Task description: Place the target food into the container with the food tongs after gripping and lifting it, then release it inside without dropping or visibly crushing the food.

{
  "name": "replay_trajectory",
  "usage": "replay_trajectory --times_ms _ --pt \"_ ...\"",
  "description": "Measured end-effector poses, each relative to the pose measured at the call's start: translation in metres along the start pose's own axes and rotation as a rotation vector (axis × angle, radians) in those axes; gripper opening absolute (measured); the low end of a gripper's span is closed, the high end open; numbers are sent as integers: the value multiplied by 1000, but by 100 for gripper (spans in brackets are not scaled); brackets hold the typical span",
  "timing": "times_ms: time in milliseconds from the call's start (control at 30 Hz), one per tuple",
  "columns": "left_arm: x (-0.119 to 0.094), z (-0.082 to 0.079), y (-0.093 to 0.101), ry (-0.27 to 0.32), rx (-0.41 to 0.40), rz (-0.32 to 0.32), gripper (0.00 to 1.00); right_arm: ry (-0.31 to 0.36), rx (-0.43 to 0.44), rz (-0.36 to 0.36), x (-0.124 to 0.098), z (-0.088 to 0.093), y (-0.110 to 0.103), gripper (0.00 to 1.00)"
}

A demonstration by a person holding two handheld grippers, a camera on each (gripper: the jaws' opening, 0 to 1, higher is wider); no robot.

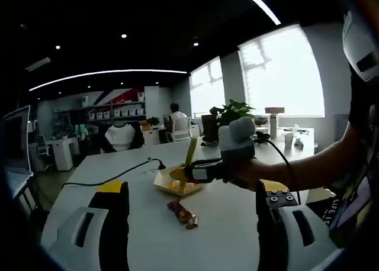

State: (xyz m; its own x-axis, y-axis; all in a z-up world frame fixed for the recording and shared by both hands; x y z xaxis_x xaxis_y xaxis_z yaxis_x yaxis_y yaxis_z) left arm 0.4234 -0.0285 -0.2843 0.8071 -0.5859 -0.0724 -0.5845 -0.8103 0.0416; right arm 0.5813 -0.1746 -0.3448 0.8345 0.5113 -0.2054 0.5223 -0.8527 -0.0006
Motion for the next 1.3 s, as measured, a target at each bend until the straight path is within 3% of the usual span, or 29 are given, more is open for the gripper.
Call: replay_trajectory --times_ms 100,167,300,533,600,667,867,1067,1300 --pt "1 0 0 -3 -2 6 94 -2 26 -38 5 3 -9 23" --pt "0 -1 0 0 2 12 94 -10 -31 15 6 6 -12 23" --pt "-2 -1 -2 1 2 8 94 -25 -50 106 7 13 -15 24" --pt "-6 2 -3 -4 -4 3 94 -59 37 125 11 33 -23 24" --pt "-7 3 -5 -9 -8 1 94 -54 -12 145 11 34 -24 24" --pt "-8 4 -6 -10 -9 -1 94 -71 15 132 13 37 -27 24" --pt "-8 3 -11 -9 -12 -12 93 -76 -47 136 19 38 -27 25" --pt "-8 4 -14 -10 -17 -24 93 -88 -47 124 25 38 -23 25" --pt "-8 3 -15 -11 -14 -30 93 -104 -49 60 25 41 -14 22"
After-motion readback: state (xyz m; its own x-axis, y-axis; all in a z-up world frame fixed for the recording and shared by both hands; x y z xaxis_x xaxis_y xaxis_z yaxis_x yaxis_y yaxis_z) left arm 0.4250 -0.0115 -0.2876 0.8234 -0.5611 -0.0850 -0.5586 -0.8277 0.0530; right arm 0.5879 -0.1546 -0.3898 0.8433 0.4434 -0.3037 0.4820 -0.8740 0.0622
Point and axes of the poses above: the point that each gripper's makers call its tool centre point, and the gripper's own axes: x roughly forward along the fingers, y roughly to its right, z roughly out of its underside, the point moved 9 cm from there along -x, roughly backward along the fingers, and after that the axes turned 6 degrees about -x, right-handed, at the moved point
